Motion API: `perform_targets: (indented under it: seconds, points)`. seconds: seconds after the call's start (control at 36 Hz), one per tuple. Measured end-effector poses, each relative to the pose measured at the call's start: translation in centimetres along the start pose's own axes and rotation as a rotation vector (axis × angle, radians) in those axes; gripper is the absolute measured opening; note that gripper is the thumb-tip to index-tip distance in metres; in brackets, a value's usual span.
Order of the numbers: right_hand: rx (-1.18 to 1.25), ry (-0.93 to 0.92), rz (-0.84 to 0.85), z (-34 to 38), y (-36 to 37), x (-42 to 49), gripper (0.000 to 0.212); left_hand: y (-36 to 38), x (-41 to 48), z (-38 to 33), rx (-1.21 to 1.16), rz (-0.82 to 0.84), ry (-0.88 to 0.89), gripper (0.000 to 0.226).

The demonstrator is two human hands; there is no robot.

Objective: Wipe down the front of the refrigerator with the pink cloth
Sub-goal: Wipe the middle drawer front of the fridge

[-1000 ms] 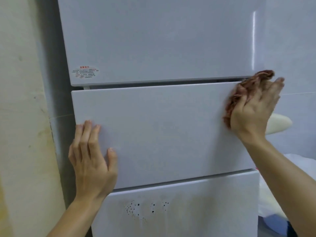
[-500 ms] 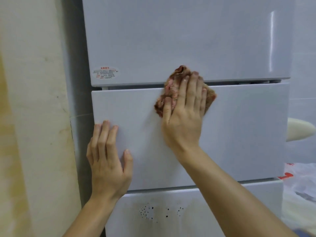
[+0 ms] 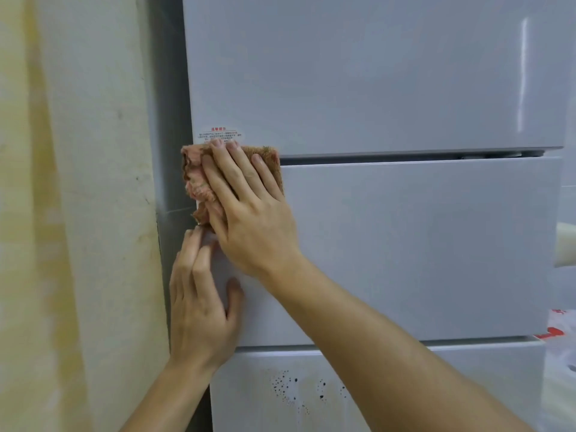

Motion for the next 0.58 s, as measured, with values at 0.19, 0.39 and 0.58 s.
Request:
perform_targets:
  seconds: [0.19,0.39,0.58]
  points:
    - [-0.020,0.027,0.160,1.6,-0.6,-7.1,0.056,-1.4,-0.7,0.7,-0.190,-0.034,-0.158,0.069]
    - [-0.033,0.035,0.371,4.8,-1.4,-19.9,0.075,-1.3,-3.2,0.5,-0.180,0.045,-0.077,0.070]
    - [-0.047,0.019,0.442,2.1,-4.5,-21.1,0.074,1.3,-6.6,-0.2,-0.006,0.084,-0.057,0.066]
Point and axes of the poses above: each hand's wrist, its own x-axis towards the middle knuckle, its own y-axis out of the palm, z = x × y, the point moved 5 cm from there along x, towards the middle knuckle, and after that the axes turned 3 degrees about -y, right-handed, at the moved point
